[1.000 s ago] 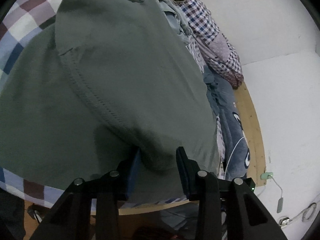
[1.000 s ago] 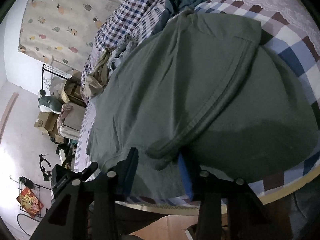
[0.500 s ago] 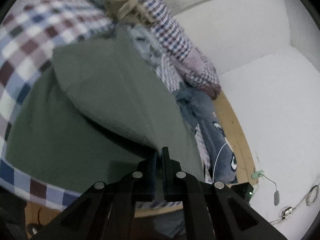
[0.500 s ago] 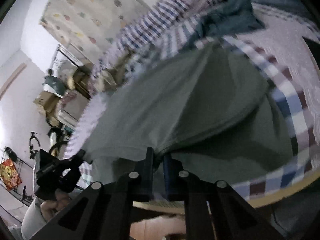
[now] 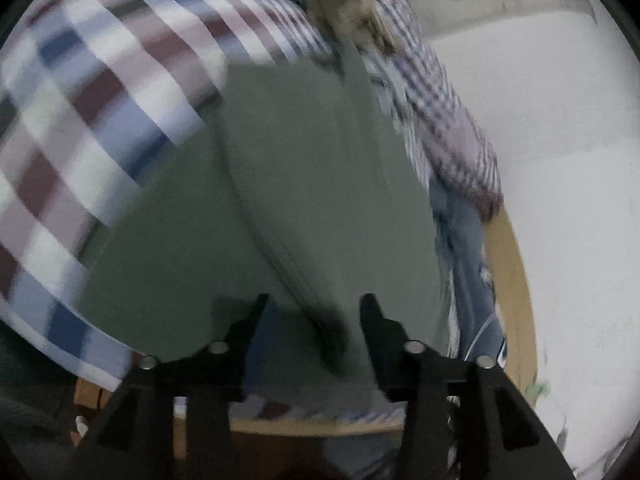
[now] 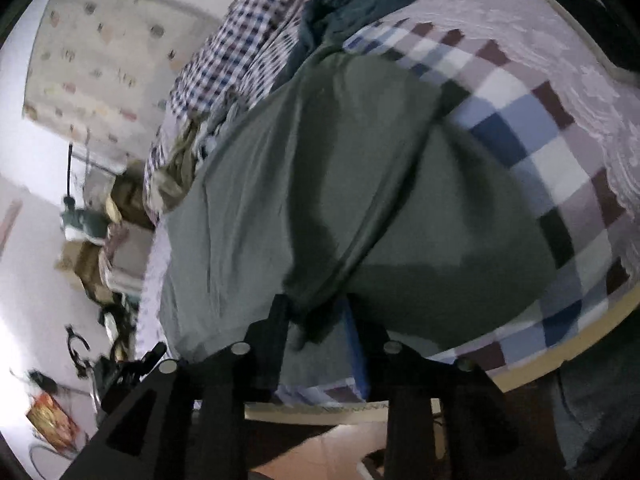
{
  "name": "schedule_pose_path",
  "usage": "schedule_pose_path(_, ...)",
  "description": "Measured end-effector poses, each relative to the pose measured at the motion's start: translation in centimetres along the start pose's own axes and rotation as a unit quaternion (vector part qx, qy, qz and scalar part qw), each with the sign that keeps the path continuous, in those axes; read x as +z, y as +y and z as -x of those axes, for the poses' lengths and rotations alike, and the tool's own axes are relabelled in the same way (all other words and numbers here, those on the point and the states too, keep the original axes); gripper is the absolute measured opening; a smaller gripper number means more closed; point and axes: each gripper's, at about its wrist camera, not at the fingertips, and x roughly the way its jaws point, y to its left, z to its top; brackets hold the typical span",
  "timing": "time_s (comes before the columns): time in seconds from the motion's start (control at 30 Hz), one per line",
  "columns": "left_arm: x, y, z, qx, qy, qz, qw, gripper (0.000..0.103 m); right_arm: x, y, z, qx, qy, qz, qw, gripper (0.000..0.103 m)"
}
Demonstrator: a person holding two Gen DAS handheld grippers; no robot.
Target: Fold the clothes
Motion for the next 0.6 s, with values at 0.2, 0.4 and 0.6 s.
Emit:
schedule_pose_path(0.2, 2.1, 1.4, 1.7, 0.011, -0.043, 0.008, 0.9990, 0.054, 2.3, -1.9, 2.7, -0.004, -0.063, -0.044, 0.997, 0.034)
schedule_pose_path(0.4, 2.6, 0.9, 0.2, 0.016, -0.030, -0.017, 0.9993, 0.054, 4.2, -3.4, 3.0, 0.001, -0.085, -0.082, 0.993, 0.033)
schedule_pose_path(0.6, 3.1, 1.3, 0.0, 0.010, -0.029, -0.018, 0.9994, 0.030, 5.8, -2.8, 2.4, -0.009, -0.096, -0.059, 0.994, 0.033)
